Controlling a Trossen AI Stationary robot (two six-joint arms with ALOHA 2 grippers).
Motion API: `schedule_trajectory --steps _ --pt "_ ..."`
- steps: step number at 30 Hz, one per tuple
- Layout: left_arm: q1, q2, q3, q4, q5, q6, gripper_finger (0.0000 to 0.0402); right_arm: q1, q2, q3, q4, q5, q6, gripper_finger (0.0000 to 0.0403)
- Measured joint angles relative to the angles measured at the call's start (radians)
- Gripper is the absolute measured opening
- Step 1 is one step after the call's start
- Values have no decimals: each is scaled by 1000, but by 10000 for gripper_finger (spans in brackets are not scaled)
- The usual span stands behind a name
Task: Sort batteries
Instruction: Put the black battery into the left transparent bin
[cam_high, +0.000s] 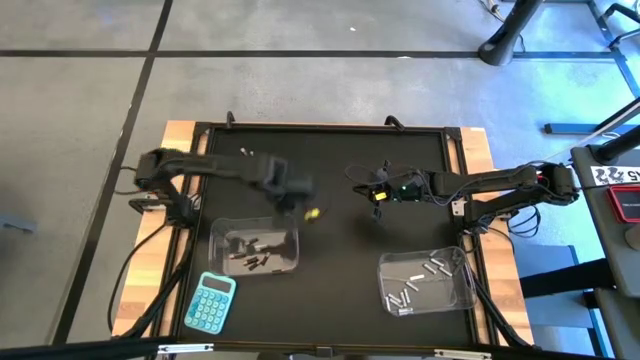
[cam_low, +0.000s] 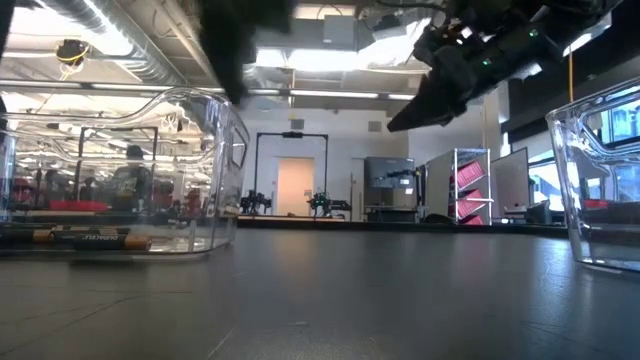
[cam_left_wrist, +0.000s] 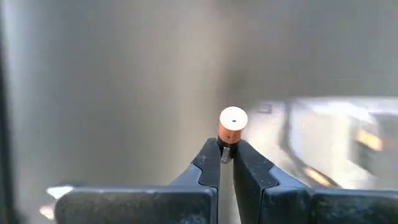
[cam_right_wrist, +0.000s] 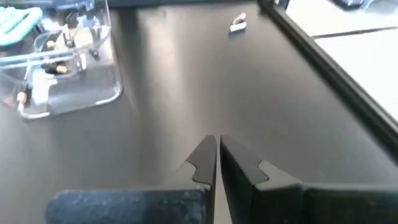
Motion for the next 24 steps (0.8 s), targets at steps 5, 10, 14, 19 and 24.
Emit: schedule_trajectory --steps 5,10,14,19,24 --pt "-186 -60 0 -140 205 -310 11 0 52 0 156 -4 -55 24" --pt "-274 10 -1 -214 337 -640 11 0 100 0 267 -42 -77 24" --pt "-258 105 -1 -219 388 -850 11 0 120 0 285 -85 -76 24" --pt "-234 194 -6 -209 395 -869 11 0 125 0 281 -144 -51 24" --pt "-231 202 -123 -62 535 -891 11 1 125 0 280 -180 -54 24"
